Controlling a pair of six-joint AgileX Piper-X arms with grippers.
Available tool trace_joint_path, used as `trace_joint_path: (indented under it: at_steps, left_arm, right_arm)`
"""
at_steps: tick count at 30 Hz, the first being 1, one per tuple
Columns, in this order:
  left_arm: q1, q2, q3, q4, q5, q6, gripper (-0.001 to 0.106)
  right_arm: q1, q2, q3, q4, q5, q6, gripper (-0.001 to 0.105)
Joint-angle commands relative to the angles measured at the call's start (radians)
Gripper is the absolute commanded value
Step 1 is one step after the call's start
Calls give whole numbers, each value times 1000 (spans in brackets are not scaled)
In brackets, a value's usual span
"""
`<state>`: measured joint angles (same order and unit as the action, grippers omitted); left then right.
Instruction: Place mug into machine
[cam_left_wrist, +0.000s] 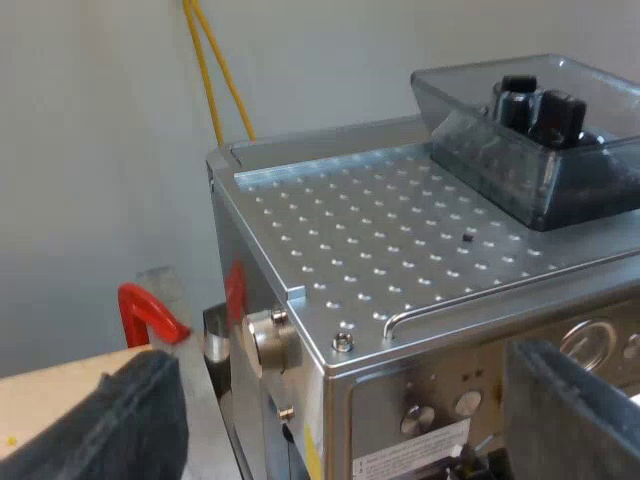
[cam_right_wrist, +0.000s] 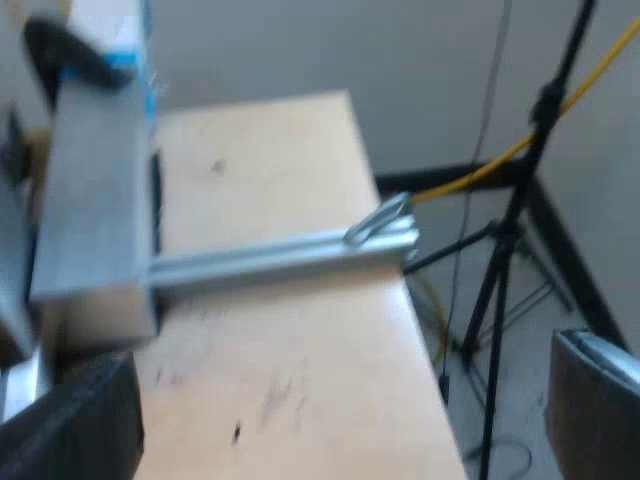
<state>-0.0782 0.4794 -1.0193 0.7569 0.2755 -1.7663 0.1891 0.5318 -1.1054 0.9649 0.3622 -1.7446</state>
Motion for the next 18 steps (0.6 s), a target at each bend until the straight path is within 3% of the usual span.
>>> trace_joint_path:
  at_steps: [1, 6, 8, 12, 18]
  left_arm:
    - [0, -41, -10, 16, 5, 5, 67]
    - [0, -107, -10, 77, -32, 7, 67]
    - [0, -159, -10, 119, -92, 22, 67]
    - [0, -233, -10, 164, -141, 21, 67]
    - [0, -374, -10, 234, -145, 21, 67]
  right_arm:
    - [-48, -8, -4, -42, -39, -26, 82]
    - [-80, -39, -4, -40, -45, -29, 82]
    - [-80, -87, -4, -42, -4, -33, 82]
    - [-80, -181, -4, -34, 30, -52, 82]
    - [-80, -365, -2, 47, 56, -64, 82]
